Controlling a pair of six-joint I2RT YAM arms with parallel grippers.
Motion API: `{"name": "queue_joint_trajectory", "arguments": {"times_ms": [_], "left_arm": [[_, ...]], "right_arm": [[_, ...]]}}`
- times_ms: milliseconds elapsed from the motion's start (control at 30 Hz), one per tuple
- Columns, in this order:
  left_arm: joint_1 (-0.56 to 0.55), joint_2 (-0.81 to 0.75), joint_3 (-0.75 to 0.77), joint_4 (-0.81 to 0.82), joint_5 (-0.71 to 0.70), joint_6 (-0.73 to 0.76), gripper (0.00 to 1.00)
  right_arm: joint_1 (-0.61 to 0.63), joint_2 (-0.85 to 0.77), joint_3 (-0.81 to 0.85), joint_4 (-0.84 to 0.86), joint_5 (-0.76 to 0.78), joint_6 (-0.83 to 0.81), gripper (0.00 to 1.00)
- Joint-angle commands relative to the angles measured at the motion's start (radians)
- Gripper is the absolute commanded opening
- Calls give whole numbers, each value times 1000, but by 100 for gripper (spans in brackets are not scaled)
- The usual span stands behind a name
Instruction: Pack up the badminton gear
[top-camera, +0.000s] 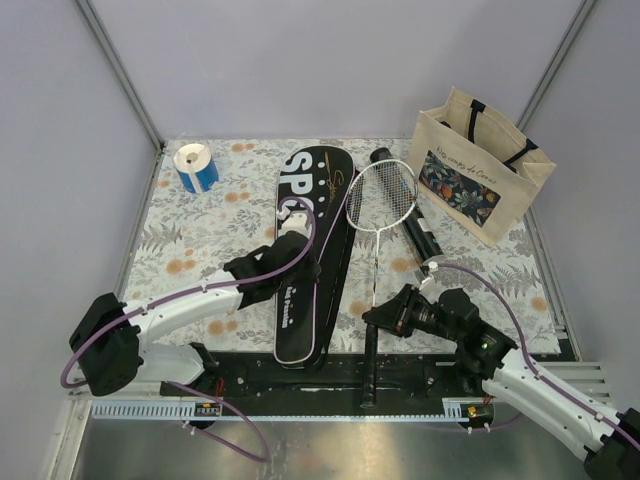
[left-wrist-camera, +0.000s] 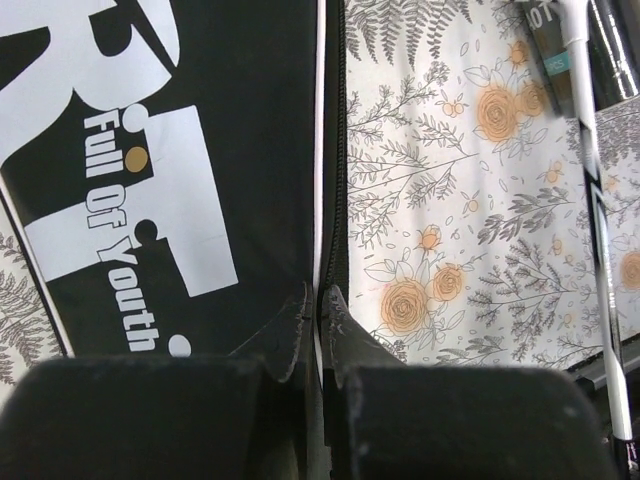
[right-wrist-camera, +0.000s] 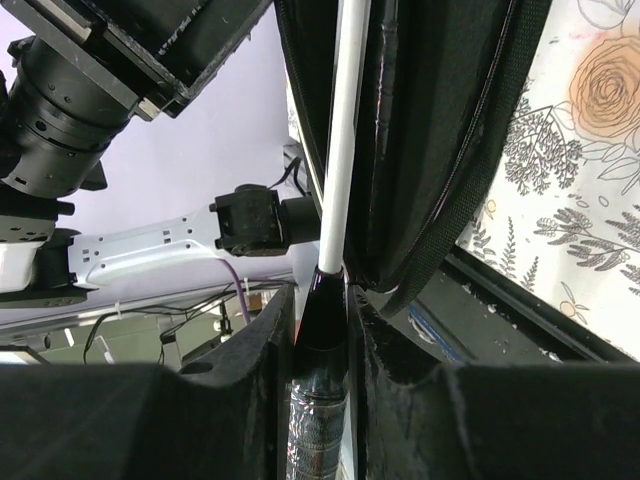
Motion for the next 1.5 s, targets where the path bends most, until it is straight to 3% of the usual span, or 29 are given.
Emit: {"name": "queue_joint_trajectory", "arguments": {"times_ms": [0, 433, 733, 967, 1100, 1300, 1400, 1467], "left_arm": [[3, -53, -16, 138, 26, 21, 0], [1, -56, -42, 210, 98, 75, 0], [1, -75, -66, 201, 180, 193, 0], [3, -107, -86, 233, 285, 243, 0], [3, -127, -102, 230, 265, 254, 0], [3, -156, -122, 244, 291, 277, 0], [3, -176, -132, 247, 305, 270, 0], [1, -187, -145, 262, 322, 247, 0]], "right_arm": [[5, 12, 9, 118, -72, 31, 0], [5, 138, 27, 234, -241, 41, 0], [5, 293, 46, 420, -399, 34, 0], [5, 435, 155, 334, -465, -134, 0], [6, 523, 141, 501, -533, -84, 0], [5, 584, 193, 396, -508, -194, 0], [5, 651, 270, 261, -433, -310, 0], [5, 699, 282, 293, -395, -309, 0]]}}
